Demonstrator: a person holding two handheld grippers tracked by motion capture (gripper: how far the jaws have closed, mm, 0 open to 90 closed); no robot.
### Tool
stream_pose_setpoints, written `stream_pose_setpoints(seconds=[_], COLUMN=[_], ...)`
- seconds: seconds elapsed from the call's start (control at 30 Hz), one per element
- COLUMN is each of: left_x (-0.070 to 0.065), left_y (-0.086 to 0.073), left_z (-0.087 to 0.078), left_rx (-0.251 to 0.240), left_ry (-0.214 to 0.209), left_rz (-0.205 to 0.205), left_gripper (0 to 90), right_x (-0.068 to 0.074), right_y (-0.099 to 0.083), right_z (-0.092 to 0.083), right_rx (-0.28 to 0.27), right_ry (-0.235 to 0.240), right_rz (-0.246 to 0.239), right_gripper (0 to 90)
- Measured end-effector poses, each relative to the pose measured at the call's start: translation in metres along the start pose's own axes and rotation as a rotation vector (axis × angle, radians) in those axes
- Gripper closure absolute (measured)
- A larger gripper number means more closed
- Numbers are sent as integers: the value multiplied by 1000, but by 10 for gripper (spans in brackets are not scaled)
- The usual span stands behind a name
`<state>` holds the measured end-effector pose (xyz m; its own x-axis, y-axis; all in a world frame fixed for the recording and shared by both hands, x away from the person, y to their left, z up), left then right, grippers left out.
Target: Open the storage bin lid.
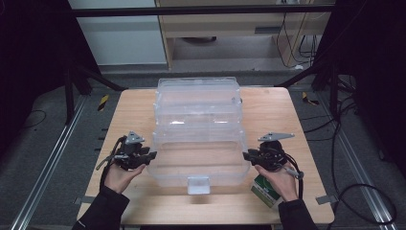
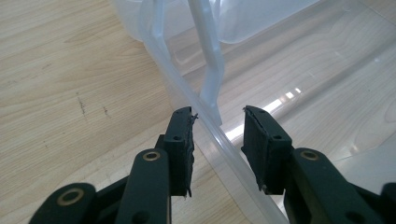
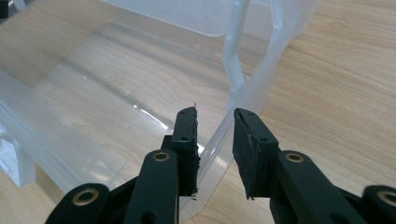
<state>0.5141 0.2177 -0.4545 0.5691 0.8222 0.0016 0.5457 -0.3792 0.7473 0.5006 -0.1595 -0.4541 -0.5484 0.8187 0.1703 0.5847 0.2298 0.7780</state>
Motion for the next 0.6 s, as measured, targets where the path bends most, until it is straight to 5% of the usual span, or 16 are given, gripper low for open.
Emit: stream_pose_setpoints(seconds=[0.17, 0.33, 0.6], left_x=[3, 12, 48], left_y=[2, 8, -2], left_z=[-6, -22, -36], left_rx=[-37, -128, -180], left_ry=[16, 24, 106], left_rz=[3, -9, -73], left_gripper=[576, 503, 408], right_x=[-1, -2, -8], right_y=[0, 5, 14], right_z=[0, -10, -44], right_rx=[6, -17, -21], right_ry=[1, -21, -59], right_rz=[6, -25, -62], right_gripper=[652, 535, 335])
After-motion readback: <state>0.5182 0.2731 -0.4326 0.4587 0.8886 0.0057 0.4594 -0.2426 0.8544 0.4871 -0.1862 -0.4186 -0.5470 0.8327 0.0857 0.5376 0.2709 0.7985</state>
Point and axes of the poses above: each handheld gripper's, and its own axes: z roughly forward along the jaws, y roughly out of its top, x roughly to its left, the point moved 6 cm from there along z, roughly forward along the jaws, and after that the axes turned 4 degrees about -x, right-handed, at the moved point
